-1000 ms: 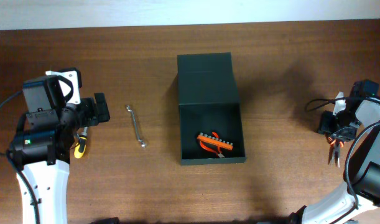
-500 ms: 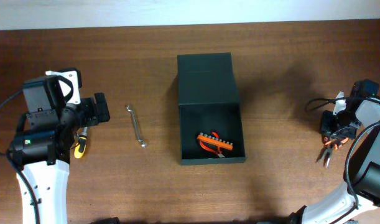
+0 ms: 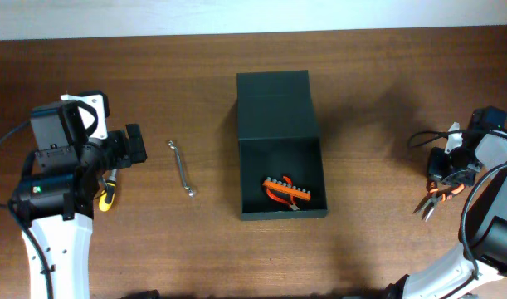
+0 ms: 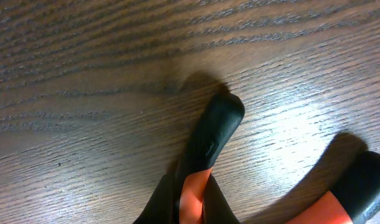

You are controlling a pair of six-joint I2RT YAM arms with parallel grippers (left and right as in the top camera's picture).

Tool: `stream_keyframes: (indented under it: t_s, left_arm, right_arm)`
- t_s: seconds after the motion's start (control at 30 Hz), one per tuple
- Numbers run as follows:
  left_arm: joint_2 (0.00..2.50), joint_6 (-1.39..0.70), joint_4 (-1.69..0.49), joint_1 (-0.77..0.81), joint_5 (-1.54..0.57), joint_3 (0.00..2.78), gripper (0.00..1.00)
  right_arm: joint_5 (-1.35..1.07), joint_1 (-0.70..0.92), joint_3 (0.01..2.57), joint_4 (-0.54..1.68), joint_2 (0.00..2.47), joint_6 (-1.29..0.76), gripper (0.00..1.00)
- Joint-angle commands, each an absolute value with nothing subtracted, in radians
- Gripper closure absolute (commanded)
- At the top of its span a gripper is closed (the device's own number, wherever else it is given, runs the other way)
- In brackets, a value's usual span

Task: Pack container
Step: 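Carry the orange-black pliers into the green box and release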

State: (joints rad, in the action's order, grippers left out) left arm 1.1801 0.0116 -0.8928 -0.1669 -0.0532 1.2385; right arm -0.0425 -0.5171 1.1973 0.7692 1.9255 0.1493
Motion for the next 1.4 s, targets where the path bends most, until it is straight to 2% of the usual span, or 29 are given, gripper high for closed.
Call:
stream_keyframes:
  t_s: [0.0,0.27,0.5,0.7,0.93,1.17,1.37]
  left_arm:
    - [1.178,0.031,-0.891,-0.172,-0.068,1.256,0.01]
    - [1.178,0.031,-0.891,-0.172,-0.068,1.256,0.01]
    - [1.178,0.031,-0.891,-0.172,-0.084,1.256,0.01]
    - [1.178,0.031,-0.891,-0.172,-0.083,1.256,0.01]
    - [1.178,0.031,-0.897,-0.172,-0.083,1.256,0.01]
    - [1.178,0.031,-0.9,-0.172,-0.083,1.256,0.01]
    - [1.178,0.032,-0.902,-0.172,-0.083,1.256,0.01]
  right_arm:
    - [-0.099,-0.517,1.168,0.766,1.939,0.141,0.96]
    - [-0.129,-0.505,1.197,0.78,1.935,0.121,0.96]
    - [-0.133,-0.391,1.422,0.96,1.888,0.123,0.96]
    - [-0.138,-0.191,1.76,1.2,1.843,0.235,0.96]
    - [-0.228,0.121,2.093,1.439,1.839,0.556,0.96]
    - [-0.251,0.424,2.08,1.527,1.842,0.765,0.96]
    - [-0.251,0.562,1.969,1.528,1.842,0.854,0.96]
